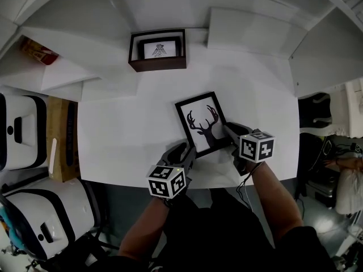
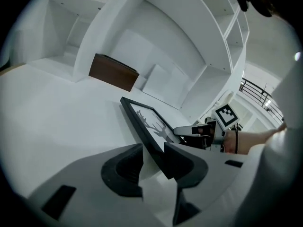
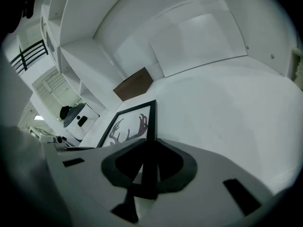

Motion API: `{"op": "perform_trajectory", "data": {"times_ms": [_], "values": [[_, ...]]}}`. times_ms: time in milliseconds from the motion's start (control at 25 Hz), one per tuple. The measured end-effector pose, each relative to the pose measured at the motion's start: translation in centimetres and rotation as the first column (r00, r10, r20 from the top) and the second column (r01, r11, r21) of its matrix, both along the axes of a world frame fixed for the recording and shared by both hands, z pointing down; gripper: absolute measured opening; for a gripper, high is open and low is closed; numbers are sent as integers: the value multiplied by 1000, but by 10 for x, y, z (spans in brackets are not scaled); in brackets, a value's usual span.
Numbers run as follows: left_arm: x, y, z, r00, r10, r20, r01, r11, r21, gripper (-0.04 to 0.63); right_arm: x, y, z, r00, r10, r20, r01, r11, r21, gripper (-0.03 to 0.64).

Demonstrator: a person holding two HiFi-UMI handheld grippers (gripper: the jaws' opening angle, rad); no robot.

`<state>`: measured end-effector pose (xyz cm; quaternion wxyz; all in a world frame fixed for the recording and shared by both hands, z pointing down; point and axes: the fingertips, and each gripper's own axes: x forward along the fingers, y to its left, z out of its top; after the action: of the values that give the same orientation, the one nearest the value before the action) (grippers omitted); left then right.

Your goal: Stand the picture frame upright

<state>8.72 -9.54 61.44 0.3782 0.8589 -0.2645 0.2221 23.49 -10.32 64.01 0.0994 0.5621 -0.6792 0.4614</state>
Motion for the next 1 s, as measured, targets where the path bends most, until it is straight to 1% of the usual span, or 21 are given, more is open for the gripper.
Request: {"op": "perform_trajectory", "data": {"times_ms": [240, 480, 640, 800, 1000], "values": [[13, -11, 7, 998, -42, -38, 40, 997, -70, 161, 2, 0, -2, 999, 6, 34, -7, 1000, 9, 58], [28, -22, 7, 990, -92, -108, 72, 983, -170, 166, 3, 0, -3, 998, 8, 68, -9, 1000, 19, 58], [39, -25, 8, 990, -75, -117, 52, 981, -184, 166, 0, 1, -4, 998, -19, 61, 17, 999, 30, 58], [43, -26, 8, 989, -58, -134, 30, 979, -203, 155, 1, 1, -5, 997, -2, 72, -1, 999, 41, 58], [40, -25, 3, 976, -88, -197, 33, 963, -268, 113, -1, 4, -7, 998, -6, 64, 3, 998, 55, 61]]}}
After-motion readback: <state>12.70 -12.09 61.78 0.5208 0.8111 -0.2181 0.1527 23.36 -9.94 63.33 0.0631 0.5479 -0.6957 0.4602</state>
